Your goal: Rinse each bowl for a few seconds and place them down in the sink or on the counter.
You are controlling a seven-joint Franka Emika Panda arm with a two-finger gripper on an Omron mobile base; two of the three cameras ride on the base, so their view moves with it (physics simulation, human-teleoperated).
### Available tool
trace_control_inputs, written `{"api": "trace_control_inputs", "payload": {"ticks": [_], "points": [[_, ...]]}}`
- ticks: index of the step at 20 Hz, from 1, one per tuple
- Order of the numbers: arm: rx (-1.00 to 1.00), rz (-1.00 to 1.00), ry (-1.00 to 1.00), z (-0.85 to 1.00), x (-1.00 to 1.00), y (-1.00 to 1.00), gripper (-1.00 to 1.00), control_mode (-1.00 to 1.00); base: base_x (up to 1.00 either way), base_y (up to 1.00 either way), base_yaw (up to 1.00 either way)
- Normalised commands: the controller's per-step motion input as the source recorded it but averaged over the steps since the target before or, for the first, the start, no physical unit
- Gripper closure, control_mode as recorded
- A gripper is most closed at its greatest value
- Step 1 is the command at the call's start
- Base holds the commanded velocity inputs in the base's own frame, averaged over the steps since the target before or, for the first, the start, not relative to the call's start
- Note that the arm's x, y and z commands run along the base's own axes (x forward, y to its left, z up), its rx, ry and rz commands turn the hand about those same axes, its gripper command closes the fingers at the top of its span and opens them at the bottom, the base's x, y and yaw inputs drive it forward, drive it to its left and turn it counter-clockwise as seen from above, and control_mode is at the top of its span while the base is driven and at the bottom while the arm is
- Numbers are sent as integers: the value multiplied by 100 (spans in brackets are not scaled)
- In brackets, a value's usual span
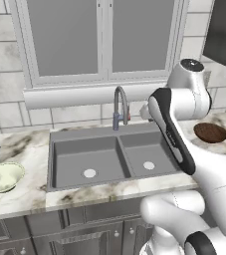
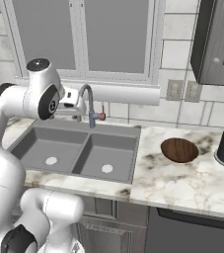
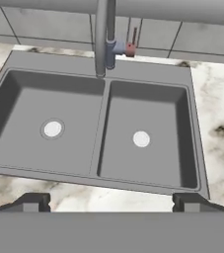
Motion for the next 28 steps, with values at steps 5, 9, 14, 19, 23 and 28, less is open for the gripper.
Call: {"api": "trace_control_inputs", "payload": {"ticks": [5,9,14,19,23,28], "points": [[0,2,-12,-4,0,-14,-100,-100,0,0,0],[0,1,-11,-7,0,-20,-100,-100,0,0,0],[0,1,-10,-11,6,-17,-100,-100,0,0,0],[0,1,-9,-5,4,-16,-100,-100,0,0,0],[0,3,-10,-5,8,-11,-100,-100,0,0,0],[0,4,-10,-4,6,-10,-100,-100,0,0,0]]}}
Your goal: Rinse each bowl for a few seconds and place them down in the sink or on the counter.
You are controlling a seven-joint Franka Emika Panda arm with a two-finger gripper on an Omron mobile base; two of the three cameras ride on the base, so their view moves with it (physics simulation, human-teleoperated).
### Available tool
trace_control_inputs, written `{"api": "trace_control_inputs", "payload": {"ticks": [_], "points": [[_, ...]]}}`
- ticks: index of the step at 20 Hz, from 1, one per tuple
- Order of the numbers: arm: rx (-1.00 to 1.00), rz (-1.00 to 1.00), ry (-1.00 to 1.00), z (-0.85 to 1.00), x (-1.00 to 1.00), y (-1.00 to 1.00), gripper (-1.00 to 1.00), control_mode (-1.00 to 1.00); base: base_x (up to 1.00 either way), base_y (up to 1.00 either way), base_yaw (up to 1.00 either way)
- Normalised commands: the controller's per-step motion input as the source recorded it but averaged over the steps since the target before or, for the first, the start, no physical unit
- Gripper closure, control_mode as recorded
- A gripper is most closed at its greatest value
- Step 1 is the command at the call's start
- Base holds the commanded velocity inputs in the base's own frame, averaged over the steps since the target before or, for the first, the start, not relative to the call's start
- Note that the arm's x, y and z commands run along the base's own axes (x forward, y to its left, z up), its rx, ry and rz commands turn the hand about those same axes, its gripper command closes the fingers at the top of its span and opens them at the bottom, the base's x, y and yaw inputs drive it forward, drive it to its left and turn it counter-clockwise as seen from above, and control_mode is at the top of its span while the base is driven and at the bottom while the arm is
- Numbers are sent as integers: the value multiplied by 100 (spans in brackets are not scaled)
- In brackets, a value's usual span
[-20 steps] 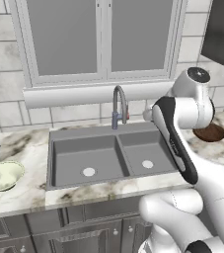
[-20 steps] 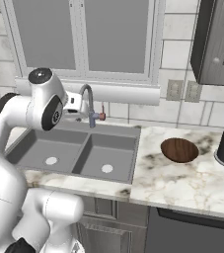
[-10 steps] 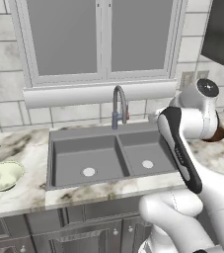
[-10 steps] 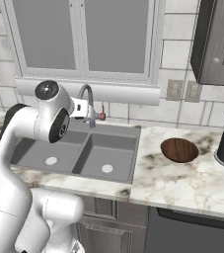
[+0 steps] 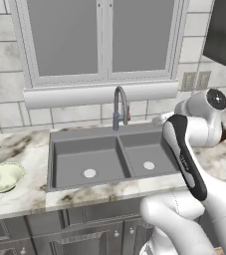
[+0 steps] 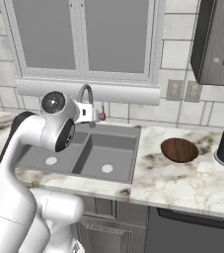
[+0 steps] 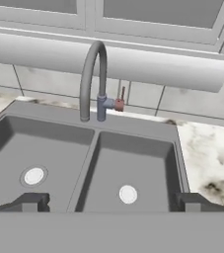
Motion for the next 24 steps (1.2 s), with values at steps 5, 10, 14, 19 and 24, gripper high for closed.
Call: {"api": "trace_control_inputs", "payload": {"ticks": [5,10,14,19,24], "points": [[1,7,-11,-7,10,-7,-100,-100,0,0,0],[1,7,-13,-12,17,-1,-100,-100,0,0,0],[0,7,-16,-9,15,-1,-100,-100,0,0,0],[0,6,-15,-7,18,0,-100,-100,0,0,0],[0,5,-15,-5,18,-1,-100,-100,0,0,0]]}}
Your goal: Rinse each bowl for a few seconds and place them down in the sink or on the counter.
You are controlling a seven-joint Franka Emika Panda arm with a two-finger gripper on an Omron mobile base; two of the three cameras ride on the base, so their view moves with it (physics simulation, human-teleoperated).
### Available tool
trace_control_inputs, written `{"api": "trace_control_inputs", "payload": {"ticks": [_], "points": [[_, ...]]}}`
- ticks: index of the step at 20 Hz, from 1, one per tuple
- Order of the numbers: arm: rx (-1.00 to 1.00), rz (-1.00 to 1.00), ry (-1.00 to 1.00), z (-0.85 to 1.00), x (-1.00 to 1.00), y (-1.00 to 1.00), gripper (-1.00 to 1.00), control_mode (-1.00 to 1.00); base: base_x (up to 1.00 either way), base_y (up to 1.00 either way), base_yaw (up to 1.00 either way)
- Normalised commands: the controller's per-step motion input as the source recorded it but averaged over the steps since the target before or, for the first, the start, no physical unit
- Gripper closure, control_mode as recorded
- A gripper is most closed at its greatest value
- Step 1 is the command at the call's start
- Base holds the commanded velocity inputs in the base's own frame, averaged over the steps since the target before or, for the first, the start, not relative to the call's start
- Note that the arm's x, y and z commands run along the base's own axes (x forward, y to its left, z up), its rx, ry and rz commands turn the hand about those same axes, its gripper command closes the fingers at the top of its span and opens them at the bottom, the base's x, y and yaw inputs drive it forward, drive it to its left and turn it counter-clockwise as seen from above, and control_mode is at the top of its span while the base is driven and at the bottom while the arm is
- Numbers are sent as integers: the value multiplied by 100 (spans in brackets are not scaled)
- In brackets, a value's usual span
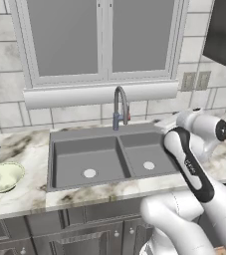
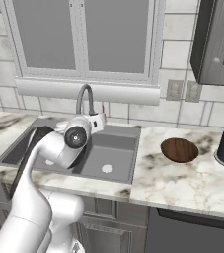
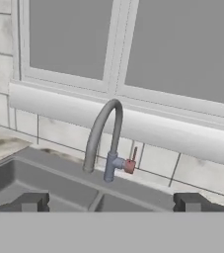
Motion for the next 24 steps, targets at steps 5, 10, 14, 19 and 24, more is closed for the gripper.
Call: {"api": "trace_control_inputs", "payload": {"ticks": [5,10,14,19,24], "points": [[0,6,-13,-7,27,-1,-100,-100,0,0,0],[0,6,-6,-7,33,0,-100,-100,0,0,0],[0,4,-3,-8,38,0,-100,-100,0,0,0],[1,5,-3,-7,36,0,-100,-100,0,0,0],[1,3,-1,-7,33,0,-100,-100,0,0,0]]}}
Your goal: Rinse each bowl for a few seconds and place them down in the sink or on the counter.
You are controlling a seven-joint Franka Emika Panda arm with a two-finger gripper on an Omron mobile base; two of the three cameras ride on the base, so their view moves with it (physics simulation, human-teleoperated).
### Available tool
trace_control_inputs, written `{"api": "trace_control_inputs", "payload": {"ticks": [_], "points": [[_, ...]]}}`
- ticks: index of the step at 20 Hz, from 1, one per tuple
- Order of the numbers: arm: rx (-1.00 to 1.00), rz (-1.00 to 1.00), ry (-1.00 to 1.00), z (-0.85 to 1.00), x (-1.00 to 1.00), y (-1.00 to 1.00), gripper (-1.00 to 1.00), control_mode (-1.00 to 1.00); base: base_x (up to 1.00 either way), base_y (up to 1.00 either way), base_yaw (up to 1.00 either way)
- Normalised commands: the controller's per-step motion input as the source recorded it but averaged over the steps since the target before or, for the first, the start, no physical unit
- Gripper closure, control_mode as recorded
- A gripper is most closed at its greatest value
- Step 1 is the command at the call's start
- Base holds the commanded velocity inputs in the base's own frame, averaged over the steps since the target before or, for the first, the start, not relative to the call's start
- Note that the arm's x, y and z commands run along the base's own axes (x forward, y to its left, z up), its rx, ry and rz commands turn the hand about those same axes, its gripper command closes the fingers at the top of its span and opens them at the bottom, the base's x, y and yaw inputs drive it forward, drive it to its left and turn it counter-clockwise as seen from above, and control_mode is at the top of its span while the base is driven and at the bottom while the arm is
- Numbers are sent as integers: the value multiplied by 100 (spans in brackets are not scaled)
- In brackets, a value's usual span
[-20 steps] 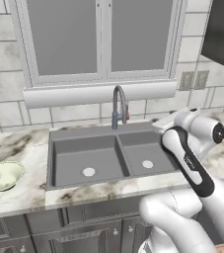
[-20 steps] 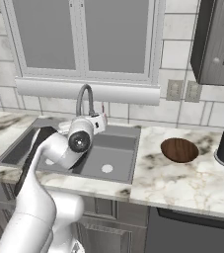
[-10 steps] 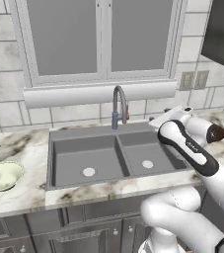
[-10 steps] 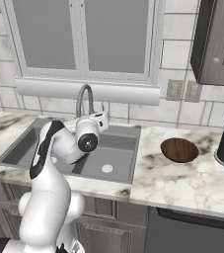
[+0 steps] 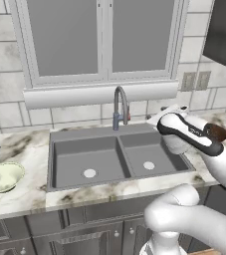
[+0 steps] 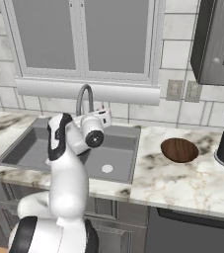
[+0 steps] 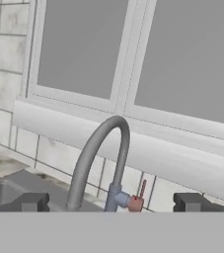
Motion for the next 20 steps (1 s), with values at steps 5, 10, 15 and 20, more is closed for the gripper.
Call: {"api": "trace_control_inputs", "payload": {"ticks": [5,10,15,20], "points": [[1,2,-2,-11,28,0,-100,-100,0,0,0],[3,1,-1,-10,29,0,-100,-100,0,0,0],[4,0,0,-9,27,0,-100,-100,0,0,0],[4,0,0,-8,29,0,-100,-100,0,0,0]]}}
